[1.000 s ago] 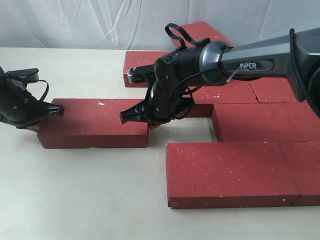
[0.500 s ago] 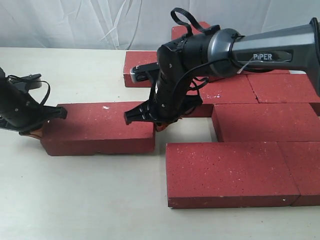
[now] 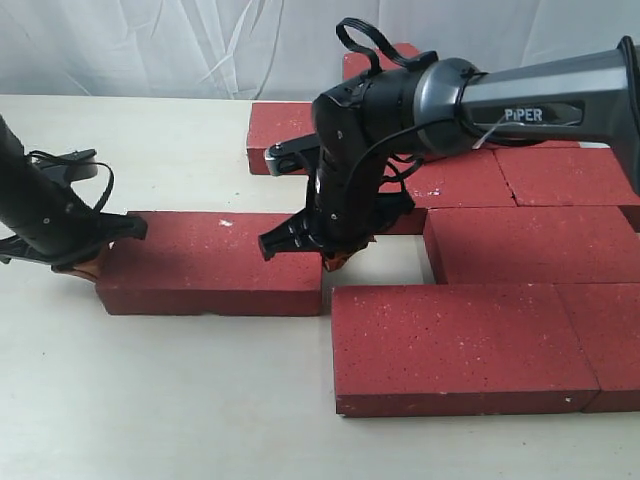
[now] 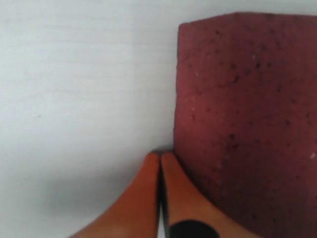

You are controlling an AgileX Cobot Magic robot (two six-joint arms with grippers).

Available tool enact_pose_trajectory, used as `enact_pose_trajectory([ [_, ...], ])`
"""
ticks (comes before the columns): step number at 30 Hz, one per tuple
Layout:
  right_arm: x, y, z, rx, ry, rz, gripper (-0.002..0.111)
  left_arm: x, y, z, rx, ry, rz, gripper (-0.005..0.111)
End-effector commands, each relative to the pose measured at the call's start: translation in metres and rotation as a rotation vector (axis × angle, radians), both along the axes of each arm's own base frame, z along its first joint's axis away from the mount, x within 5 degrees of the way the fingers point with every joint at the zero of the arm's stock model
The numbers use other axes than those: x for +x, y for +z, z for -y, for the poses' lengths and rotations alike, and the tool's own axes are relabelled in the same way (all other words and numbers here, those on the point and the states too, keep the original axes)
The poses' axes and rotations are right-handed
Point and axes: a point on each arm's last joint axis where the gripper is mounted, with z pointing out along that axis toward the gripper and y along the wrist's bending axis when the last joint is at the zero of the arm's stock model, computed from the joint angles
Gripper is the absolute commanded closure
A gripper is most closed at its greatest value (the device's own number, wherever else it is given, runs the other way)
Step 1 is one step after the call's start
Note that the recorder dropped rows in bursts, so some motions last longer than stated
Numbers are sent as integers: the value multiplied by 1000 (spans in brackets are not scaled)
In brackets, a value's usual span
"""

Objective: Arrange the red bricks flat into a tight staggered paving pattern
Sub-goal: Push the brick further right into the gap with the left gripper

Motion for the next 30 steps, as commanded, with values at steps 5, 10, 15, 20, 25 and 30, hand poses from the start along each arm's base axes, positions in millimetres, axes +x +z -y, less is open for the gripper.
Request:
enact_pose_trajectory([
  [5,5,9,17,-141,-78,72,109,-1,0,12,-7,-29,-4,107],
  [10,10,40,26,-151,-176,218,109,-1,0,12,-9,-25,3,107],
  [15,9,56,27,-113,-179,259,109,0,2,15,-41,-28,17,107],
  [20,9,57,26,-102,-180,264,109,3,4,20,-98,-35,49,107],
  [25,9,57,25,-88,-183,262,109,5,5,21,-106,-47,84,107],
  [30,10,57,24,-81,-182,266,109,7,6,23,-133,-46,100,107],
])
